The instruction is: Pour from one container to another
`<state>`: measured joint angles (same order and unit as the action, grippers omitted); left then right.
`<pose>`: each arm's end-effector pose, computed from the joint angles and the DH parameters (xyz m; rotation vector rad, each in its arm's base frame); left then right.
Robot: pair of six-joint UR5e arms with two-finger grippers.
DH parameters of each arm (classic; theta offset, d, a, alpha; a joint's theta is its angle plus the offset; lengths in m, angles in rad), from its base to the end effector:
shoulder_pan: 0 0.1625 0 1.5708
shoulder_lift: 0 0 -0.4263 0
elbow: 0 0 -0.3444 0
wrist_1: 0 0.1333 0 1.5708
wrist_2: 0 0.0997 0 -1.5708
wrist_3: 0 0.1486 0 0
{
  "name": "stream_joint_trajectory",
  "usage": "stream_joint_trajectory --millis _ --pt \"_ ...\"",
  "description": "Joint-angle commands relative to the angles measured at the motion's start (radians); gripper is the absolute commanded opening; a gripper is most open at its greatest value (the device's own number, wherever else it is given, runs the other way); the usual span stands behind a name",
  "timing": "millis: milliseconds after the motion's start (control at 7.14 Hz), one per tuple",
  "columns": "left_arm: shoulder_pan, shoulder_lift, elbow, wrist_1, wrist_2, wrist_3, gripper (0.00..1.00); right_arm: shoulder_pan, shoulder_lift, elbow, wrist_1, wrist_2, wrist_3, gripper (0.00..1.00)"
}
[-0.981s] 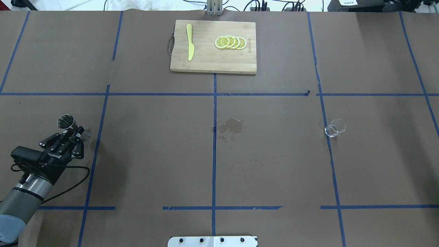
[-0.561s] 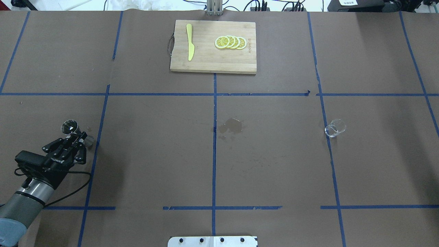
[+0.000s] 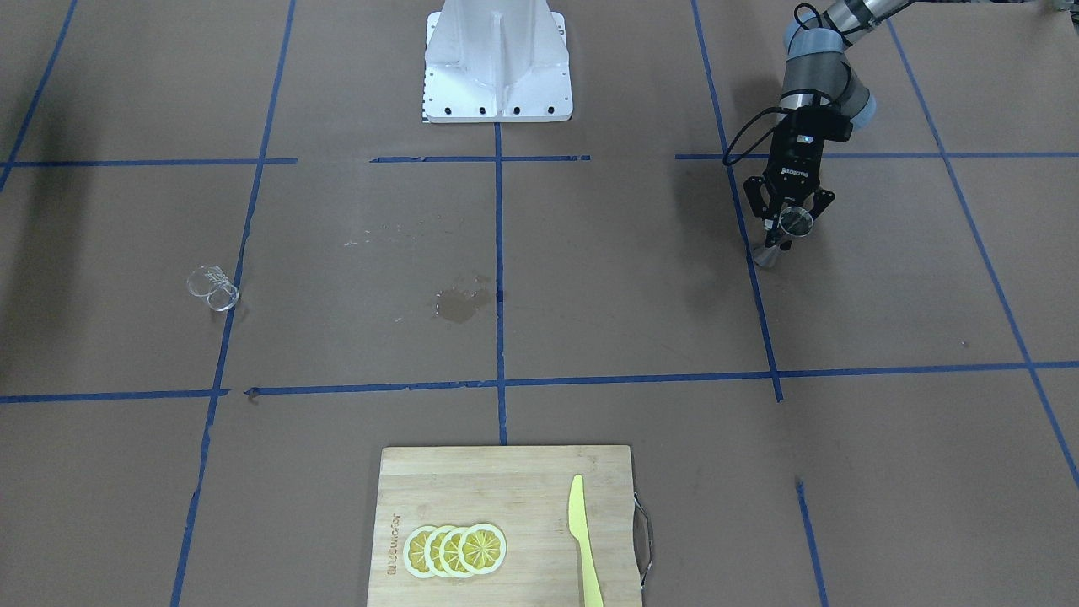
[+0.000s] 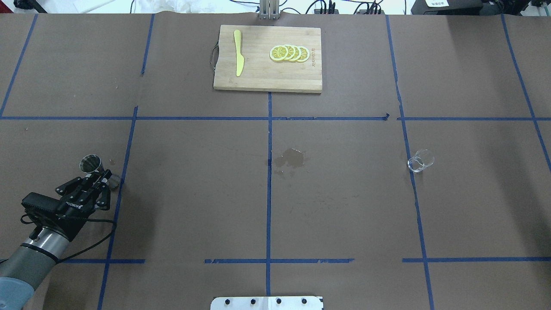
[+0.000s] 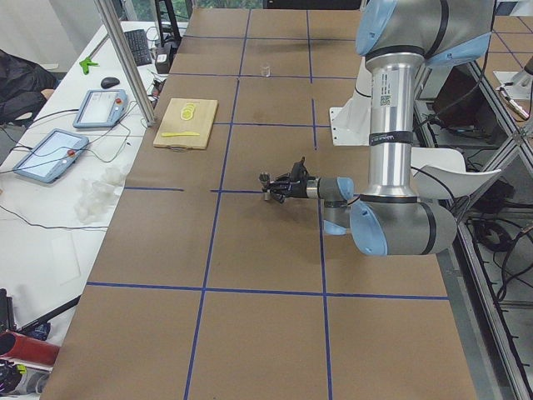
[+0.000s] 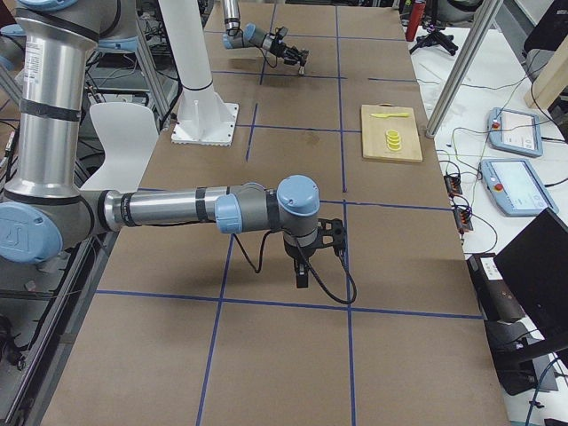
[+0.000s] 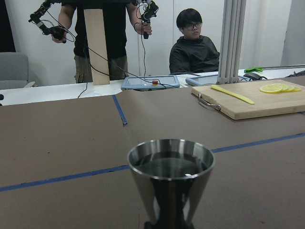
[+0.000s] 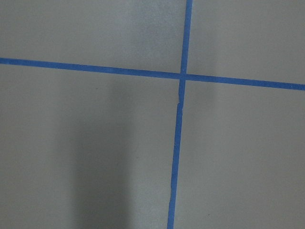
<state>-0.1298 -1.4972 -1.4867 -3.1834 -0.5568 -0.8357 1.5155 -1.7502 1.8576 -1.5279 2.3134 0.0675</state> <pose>0.3614 -0.3088 0.5518 1.2666 0.8309 -0.2512 0.0117 -0.3825 0.6384 0.0976 -0.7485 -0.0442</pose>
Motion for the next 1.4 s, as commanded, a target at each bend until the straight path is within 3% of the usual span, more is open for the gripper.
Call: stream_joint_trajectory --millis 0,981,1261 --pt "0.002 -0.002 0.006 -0.001 0.000 0.000 0.26 0.000 -0.005 0.002 0.000 0.000 0.000 1.00" --pt "0.002 -0.002 0.005 -0.003 0.000 0.000 0.35 0.002 -0.008 0.003 0.000 0.001 0.000 1.00" --pt "0.002 -0.002 0.008 -0.039 0.000 0.000 0.12 0.000 -0.008 0.005 0.000 0.001 0.000 1.00"
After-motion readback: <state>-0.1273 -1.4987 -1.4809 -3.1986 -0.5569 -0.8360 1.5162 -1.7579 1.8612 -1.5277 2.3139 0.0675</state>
